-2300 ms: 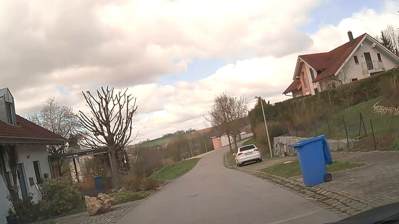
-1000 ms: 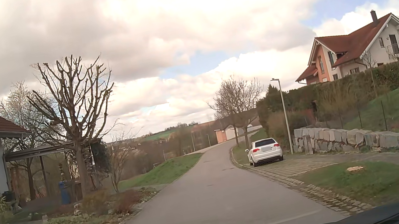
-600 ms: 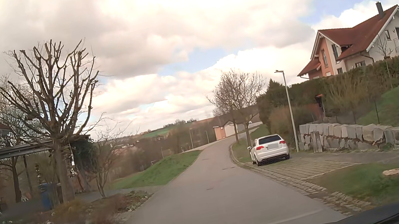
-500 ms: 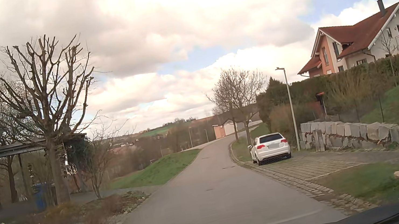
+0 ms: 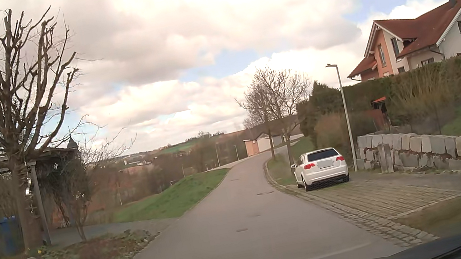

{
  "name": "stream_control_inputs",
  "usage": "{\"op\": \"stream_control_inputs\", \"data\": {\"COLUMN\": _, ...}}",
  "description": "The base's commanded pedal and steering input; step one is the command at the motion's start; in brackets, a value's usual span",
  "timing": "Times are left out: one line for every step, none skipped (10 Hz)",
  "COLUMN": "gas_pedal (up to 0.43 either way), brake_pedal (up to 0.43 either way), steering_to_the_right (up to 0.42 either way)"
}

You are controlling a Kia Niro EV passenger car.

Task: Follow the waypoints while adhering to traffic rules and regulations

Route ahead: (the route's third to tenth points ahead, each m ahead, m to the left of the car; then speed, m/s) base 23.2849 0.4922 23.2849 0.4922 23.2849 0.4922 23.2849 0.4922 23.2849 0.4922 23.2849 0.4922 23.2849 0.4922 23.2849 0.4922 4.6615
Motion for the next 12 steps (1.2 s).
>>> {"op": "stream_control_inputs", "data": {"gas_pedal": 0.008, "brake_pedal": 0.000, "steering_to_the_right": 0.005}}
{"op": "stream_control_inputs", "data": {"gas_pedal": 0.008, "brake_pedal": 0.000, "steering_to_the_right": 0.005}}
{"op": "stream_control_inputs", "data": {"gas_pedal": 0.008, "brake_pedal": 0.000, "steering_to_the_right": 0.004}}
{"op": "stream_control_inputs", "data": {"gas_pedal": 0.020, "brake_pedal": 0.000, "steering_to_the_right": 0.001}}
{"op": "stream_control_inputs", "data": {"gas_pedal": 0.020, "brake_pedal": 0.000, "steering_to_the_right": -0.001}}
{"op": "stream_control_inputs", "data": {"gas_pedal": 0.020, "brake_pedal": 0.000, "steering_to_the_right": -0.001}}
{"op": "stream_control_inputs", "data": {"gas_pedal": 0.020, "brake_pedal": 0.000, "steering_to_the_right": -0.001}}
{"op": "stream_control_inputs", "data": {"gas_pedal": 0.020, "brake_pedal": 0.000, "steering_to_the_right": -0.006}}
{"op": "stream_control_inputs", "data": {"gas_pedal": 0.020, "brake_pedal": 0.000, "steering_to_the_right": -0.007}}
{"op": "stream_control_inputs", "data": {"gas_pedal": 0.020, "brake_pedal": 0.000, "steering_to_the_right": -0.007}}
{"op": "stream_control_inputs", "data": {"gas_pedal": 0.020, "brake_pedal": 0.000, "steering_to_the_right": -0.006}}
{"op": "stream_control_inputs", "data": {"gas_pedal": 0.020, "brake_pedal": 0.000, "steering_to_the_right": -0.006}}
